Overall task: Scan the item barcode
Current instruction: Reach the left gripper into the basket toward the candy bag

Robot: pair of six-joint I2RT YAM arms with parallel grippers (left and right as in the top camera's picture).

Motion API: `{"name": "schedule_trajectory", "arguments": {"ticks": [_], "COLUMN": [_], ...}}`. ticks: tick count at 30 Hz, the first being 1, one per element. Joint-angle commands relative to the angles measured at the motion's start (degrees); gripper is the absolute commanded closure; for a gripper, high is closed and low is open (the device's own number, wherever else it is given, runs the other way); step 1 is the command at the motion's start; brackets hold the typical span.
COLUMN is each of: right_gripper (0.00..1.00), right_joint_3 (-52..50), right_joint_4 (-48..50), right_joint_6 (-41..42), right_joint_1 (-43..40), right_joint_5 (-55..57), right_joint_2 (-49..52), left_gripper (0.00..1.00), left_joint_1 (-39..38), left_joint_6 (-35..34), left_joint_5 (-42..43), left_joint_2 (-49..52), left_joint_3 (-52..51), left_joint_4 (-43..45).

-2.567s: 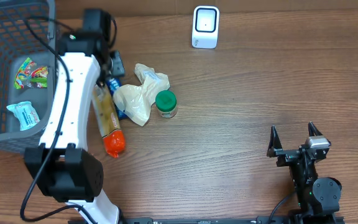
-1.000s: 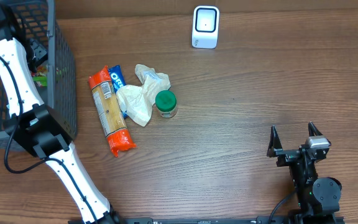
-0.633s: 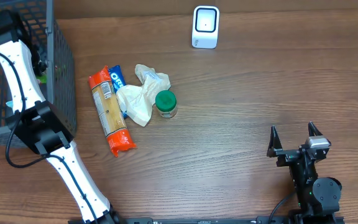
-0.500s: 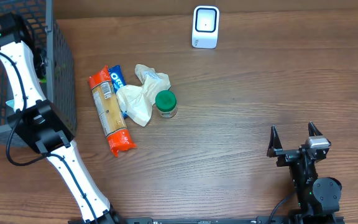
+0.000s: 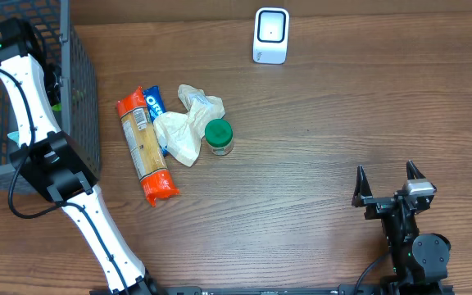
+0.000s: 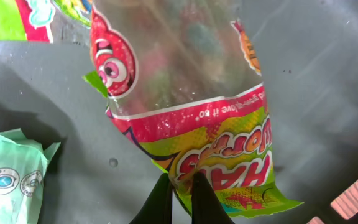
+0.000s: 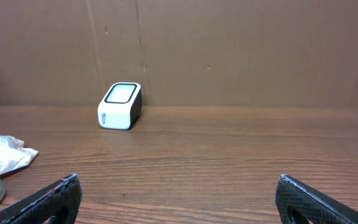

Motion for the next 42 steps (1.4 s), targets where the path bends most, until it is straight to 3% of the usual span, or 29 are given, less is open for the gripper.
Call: {"name": "schedule_trajectory", "arguments": {"ticks": [1,20,22,23,26,34,40,42], "right_gripper": [0.0,0.0,0.0,0.0,0.0,0.0,0.0,0.0], "right_joint_3": [-0.6,-0.6,-0.6,-0.6,-0.6,-0.6,-0.6,-0.6], "right_joint_4": [0.2,0.2,0.2,0.2,0.2,0.2,0.2,0.2], "right_joint_6": [-0.4,-0.4,-0.4,-0.4,-0.4,-0.4,-0.4,-0.4], "right_joint_1": [-0.1,-0.1,-0.1,-0.1,-0.1,-0.1,-0.1,-0.1], "right_joint_5": [0.3,0.3,0.3,0.3,0.3,0.3,0.3,0.3], "right_joint_2": [-0.3,-0.3,-0.3,-0.3,-0.3,-0.3,-0.3,-0.3], "left_gripper": [0.96,0.95,0.6,0.48,0.29,0.23,0.23,0.28], "left_joint_1": [-0.4,-0.3,-0.3,-0.3,-0.3,-0.3,-0.4,-0.4], "left_joint_6": [0.0,1.5,1.5,1.5,1.6,2.4,2.4,2.4], "left_joint_5": [0.3,-2.8,-2.8,-2.8,-2.8,-0.8,-0.8,-0.8], "left_joint_2": [-0.3,-16.2,-15.1,-14.4,-11.8,-4.4,-0.5,0.8], "left_joint_3": [0.7,1.1,1.1,1.0,1.0,1.0,1.0,1.0], "left_joint_4": [-1.0,-5.0,-4.2,-3.8,-2.3,0.0,-0.4,-0.9]}}
